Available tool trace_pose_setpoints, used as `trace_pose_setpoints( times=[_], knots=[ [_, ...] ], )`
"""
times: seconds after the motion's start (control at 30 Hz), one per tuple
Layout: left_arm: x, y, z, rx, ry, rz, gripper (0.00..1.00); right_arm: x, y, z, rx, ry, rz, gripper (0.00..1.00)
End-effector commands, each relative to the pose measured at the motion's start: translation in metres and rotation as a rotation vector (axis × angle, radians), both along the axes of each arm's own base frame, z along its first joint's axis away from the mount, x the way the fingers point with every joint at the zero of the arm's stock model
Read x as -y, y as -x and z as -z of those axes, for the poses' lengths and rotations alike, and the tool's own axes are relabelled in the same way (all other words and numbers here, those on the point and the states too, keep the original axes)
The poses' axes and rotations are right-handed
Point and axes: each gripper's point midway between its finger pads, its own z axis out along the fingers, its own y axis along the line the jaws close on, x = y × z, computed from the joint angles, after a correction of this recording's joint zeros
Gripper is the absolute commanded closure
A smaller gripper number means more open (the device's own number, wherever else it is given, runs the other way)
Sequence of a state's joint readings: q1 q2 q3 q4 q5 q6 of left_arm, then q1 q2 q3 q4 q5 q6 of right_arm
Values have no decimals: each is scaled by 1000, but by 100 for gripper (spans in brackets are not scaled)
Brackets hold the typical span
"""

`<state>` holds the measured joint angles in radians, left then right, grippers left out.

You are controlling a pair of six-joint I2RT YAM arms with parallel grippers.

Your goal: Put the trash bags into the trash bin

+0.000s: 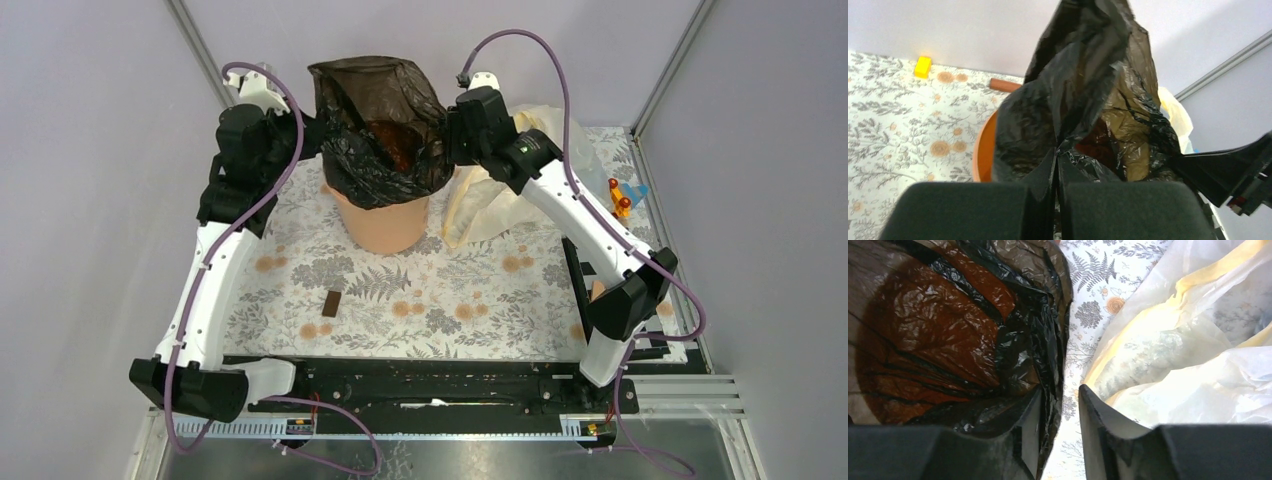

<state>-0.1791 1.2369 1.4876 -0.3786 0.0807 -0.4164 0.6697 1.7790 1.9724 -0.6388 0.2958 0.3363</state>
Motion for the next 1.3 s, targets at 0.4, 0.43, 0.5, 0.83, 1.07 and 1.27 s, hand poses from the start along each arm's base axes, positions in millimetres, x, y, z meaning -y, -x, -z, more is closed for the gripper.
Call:
trace_pose_setpoints(
  times=[0.4, 0.43, 0.5, 0.83, 1.07, 1.27],
  knots=[
    [-5, 3, 9, 6, 89, 104, 100, -23, 54, -58, 110, -76, -257, 31],
    [-3, 3, 8, 7, 96, 114, 100, -27, 58, -63, 123, -70, -279, 30],
    [-2, 2, 8, 6, 105, 120, 100, -41, 70, -72, 148, -54, -345, 27],
    [-5, 7, -5, 26, 115, 122, 100, -119, 114, -50, 293, 166, -720, 0],
    [-5, 10, -2, 19, 110, 128, 100, -143, 77, -19, 282, 353, -622, 0],
    [-7, 6, 2, 10, 113, 133, 100, -161, 70, -4, 252, 345, -633, 16]
  ],
)
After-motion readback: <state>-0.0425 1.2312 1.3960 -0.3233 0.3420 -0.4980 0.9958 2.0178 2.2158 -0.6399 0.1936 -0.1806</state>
